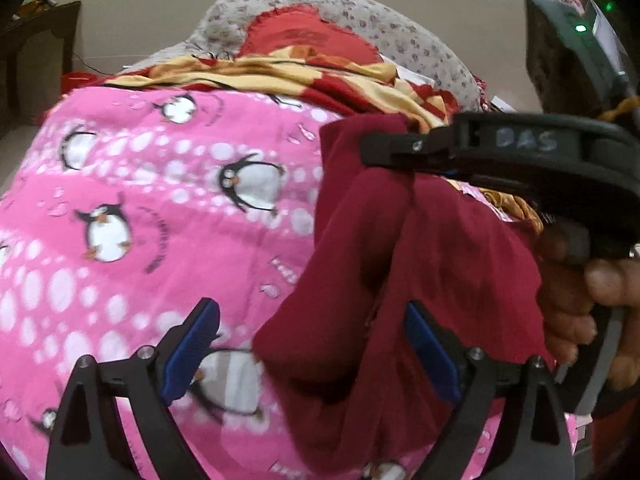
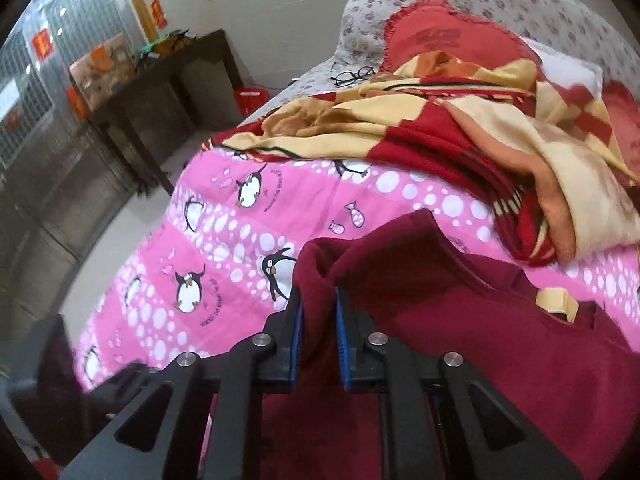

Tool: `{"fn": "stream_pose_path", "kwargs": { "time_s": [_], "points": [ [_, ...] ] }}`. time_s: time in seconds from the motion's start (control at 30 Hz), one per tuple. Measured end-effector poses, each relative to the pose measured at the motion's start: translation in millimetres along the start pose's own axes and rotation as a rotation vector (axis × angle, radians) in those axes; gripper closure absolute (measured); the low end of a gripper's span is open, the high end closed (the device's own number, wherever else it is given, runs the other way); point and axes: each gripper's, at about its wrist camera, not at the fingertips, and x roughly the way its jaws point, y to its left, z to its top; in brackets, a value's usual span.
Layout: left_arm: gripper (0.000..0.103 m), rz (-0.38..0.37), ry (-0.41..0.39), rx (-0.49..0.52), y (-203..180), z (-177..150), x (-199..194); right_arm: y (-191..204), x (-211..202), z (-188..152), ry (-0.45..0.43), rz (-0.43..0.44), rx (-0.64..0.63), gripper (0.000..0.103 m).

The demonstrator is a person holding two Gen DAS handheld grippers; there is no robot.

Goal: Fold small clothes
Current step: 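Grasp the folded sweater edge with the left gripper and lift it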

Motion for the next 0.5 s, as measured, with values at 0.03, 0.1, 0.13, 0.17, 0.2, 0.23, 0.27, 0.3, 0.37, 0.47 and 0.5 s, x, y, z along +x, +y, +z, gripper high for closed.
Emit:
{"fn": "stream_pose_path", "kwargs": {
  "time_s": [0.03, 0.1, 0.13, 0.17, 0.2, 0.23, 0.27, 0.3, 0.37, 0.47, 0.5],
  "points": [
    [0.010, -0.006, 0.015, 0.000, -1.5, 1.2, 4.9, -2.7, -0.9, 0.3, -0.001, 0.014, 0.015, 0.074],
    [0.045, -0.034, 0.036, 0.001, -4.5, 2.0, 10.4, -4.7, -1.6, -0.2, -0.002, 0.029, 0.030, 0.074],
    [0.048, -0.036, 0.045, -0.002, -5.0, 1.0, 10.9, -5.4, -0.7, -0.1, 0.004, 0.028, 0.027, 0.073],
    [0.054, -0.038, 0.040, -0.010, -5.1, 0.3, 9.3, -5.7, 0.2, -0.6, 0.012, 0.022, 0.022, 0.072],
    [0.062, -0.050, 0.025, -0.016, -5.2, -1.4, 5.5, -5.1, 0.8, -1.3, 0.018, 0.016, 0.016, 0.067],
    [0.065, -0.058, 0.015, -0.018, -6.1, -3.6, 2.1, -4.7, 1.4, -0.8, 0.016, 0.017, 0.010, 0.062],
    [0.069, -0.061, 0.001, -0.017, -8.0, -5.5, -2.6, -3.9, 1.5, 0.3, 0.014, -0.002, 0.007, 0.046],
    [0.070, -0.058, -0.017, -0.007, -10.8, -7.8, -7.9, -3.3, 1.9, 1.4, 0.013, -0.024, 0.008, 0.029],
    [0.071, -0.047, -0.040, 0.020, -18.1, -10.8, -15.2, -2.6, 3.3, 3.1, 0.011, -0.051, 0.023, 0.022],
    [0.071, -0.043, -0.053, 0.053, -28.0, -11.8, -20.3, 1.2, 9.0, 7.1, 0.035, -0.008, 0.037, 0.022],
    [0.072, -0.046, -0.055, 0.059, -30.8, -11.5, -21.5, 4.2, 12.9, 8.1, 0.048, -0.009, 0.031, 0.020]
  ]
}}
